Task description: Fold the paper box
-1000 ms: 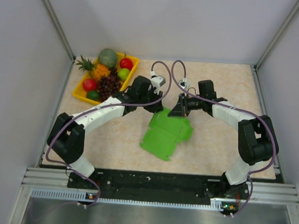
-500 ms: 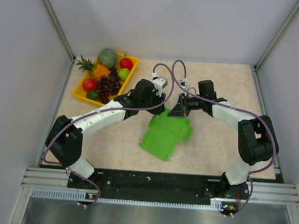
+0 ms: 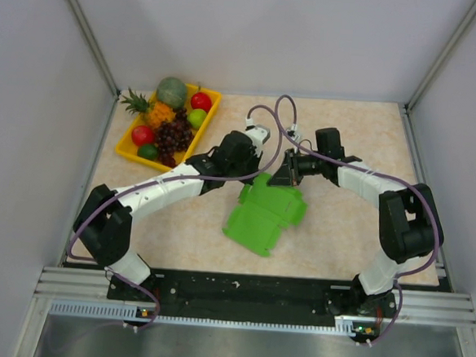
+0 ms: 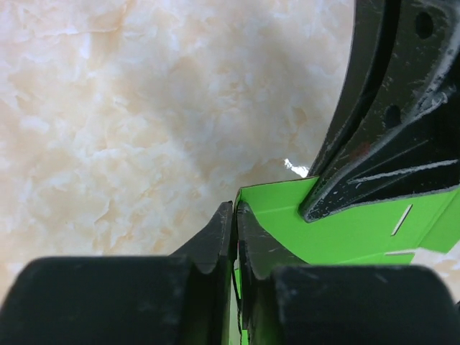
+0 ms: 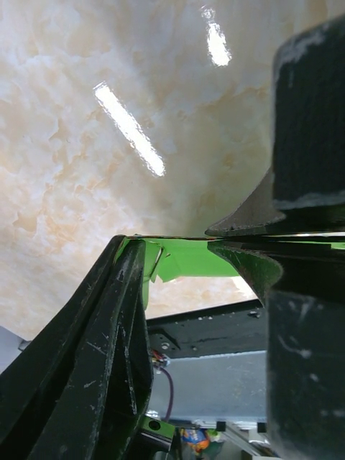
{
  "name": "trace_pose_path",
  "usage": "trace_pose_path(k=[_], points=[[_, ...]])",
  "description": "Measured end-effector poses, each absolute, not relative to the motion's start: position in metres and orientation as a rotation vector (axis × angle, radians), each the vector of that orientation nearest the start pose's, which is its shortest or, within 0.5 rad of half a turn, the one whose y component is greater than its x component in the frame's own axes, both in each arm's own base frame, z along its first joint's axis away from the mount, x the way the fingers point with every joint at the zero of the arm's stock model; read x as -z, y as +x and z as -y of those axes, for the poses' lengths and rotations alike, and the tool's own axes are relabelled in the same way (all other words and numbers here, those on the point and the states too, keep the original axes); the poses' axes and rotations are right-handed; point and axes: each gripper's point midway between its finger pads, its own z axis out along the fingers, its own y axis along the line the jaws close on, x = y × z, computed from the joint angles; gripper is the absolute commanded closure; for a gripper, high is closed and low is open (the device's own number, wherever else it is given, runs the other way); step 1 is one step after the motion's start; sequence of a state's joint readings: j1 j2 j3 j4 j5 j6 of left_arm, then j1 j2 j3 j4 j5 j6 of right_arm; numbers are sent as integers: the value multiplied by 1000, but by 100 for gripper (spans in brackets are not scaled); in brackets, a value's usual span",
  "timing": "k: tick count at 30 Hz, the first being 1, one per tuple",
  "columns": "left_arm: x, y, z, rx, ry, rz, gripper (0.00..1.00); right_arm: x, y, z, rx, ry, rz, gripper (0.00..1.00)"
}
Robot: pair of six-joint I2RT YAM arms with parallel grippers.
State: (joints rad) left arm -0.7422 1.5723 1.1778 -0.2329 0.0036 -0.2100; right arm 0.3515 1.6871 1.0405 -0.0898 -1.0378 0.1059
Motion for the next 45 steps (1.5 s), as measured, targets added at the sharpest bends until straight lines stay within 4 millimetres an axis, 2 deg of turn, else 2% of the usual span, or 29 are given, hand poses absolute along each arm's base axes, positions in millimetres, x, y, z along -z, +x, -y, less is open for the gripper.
trace_pose_path(k=[2,8,15,16,18,19,21,25,27,32,34,36,40,43,45], points=[[-159,323,309,494,588,-2170,100,-138,297,-272,-1426,-809,-2090,100],[-165,321,310,321,546,-2181,100,-141,298,-274,-1436,-803,-2081,100],[-157,323,315,90,494,-2216,100,-137,298,-272,-1436,-772,-2104,100],[-156,323,315,75,487,-2222,85,-136,298,-272,-1431,-769,-2106,100],[-156,323,315,63,476,-2228,65,-136,299,-272,-1429,-766,-2108,100],[-156,323,315,62,469,-2229,49,-136,299,-272,-1430,-767,-2106,100],[-158,321,317,107,473,-2231,34,-136,300,-273,-1424,-770,-2098,100],[-167,305,306,286,489,-2226,23,-138,301,-273,-1429,-770,-2087,100],[-178,293,287,396,479,-2203,19,-140,301,-273,-1433,-774,-2079,100],[-219,274,244,569,427,-2042,16,-141,300,-273,-1449,-776,-2073,100],[-221,270,237,600,431,-2013,19,-142,300,-273,-1457,-781,-2067,100],[-208,265,235,639,456,-2025,21,-144,299,-274,-1467,-781,-2063,100],[-162,252,238,733,511,-2123,23,-146,298,-274,-1480,-783,-2056,100],[-143,244,242,802,528,-2168,24,-147,298,-275,-1486,-785,-2050,100],[-140,244,245,833,533,-2167,29,-148,298,-275,-1493,-788,-2043,100]])
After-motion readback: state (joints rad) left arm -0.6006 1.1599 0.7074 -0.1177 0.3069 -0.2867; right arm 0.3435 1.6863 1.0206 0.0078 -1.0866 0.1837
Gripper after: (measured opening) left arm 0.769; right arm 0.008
